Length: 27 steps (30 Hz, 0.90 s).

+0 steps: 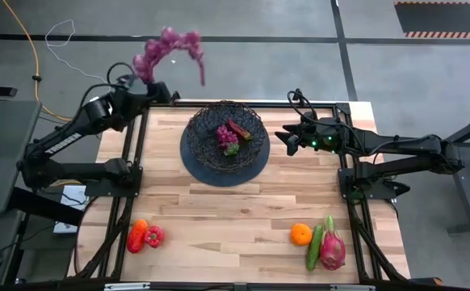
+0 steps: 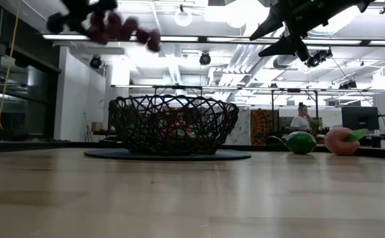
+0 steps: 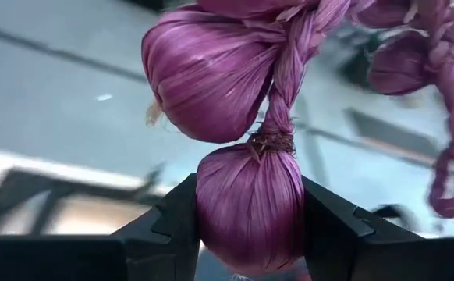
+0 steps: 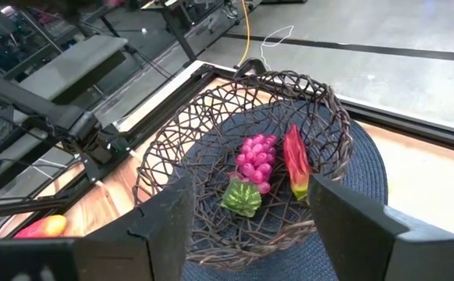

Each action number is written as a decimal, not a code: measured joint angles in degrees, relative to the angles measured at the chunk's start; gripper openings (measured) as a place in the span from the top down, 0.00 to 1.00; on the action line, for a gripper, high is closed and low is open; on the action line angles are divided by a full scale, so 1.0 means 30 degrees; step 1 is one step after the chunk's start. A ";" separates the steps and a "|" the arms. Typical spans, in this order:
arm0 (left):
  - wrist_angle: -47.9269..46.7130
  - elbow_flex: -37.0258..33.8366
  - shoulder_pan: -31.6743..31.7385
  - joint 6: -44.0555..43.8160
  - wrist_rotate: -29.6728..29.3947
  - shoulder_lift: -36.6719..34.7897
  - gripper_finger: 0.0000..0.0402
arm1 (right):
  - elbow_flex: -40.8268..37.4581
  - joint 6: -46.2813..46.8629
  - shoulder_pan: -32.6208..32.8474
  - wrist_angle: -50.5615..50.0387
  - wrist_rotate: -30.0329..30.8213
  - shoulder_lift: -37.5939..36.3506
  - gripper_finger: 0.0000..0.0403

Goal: Build produce basket
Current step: Put the purple garlic into the wire basket

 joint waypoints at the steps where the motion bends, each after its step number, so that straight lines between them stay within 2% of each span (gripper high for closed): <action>1: 0.0600 0.0284 -0.0412 0.0156 0.0062 0.0212 0.61 | 0.0000 -0.0002 0.0000 0.0000 0.0002 0.0000 0.41; 5: 0.2470 0.0895 -0.2397 0.0489 0.0092 0.1443 0.61 | 0.0000 0.0013 0.0000 0.0000 0.0053 0.0001 0.41; 15: 0.2703 0.1070 -0.7559 -0.2151 -0.1174 0.5332 0.61 | 0.0000 0.0326 -0.0044 0.0007 0.0536 0.0000 0.41; 20: 0.2758 0.1070 -0.8068 -0.3165 -0.1273 0.6367 0.61 | 0.0000 0.0370 -0.0051 0.0098 0.1255 0.0000 0.41; 27: 0.2753 0.1070 -0.8067 -0.3314 -0.0840 0.6559 0.61 | 0.0000 0.0336 -0.0049 0.0284 0.1268 0.0000 0.41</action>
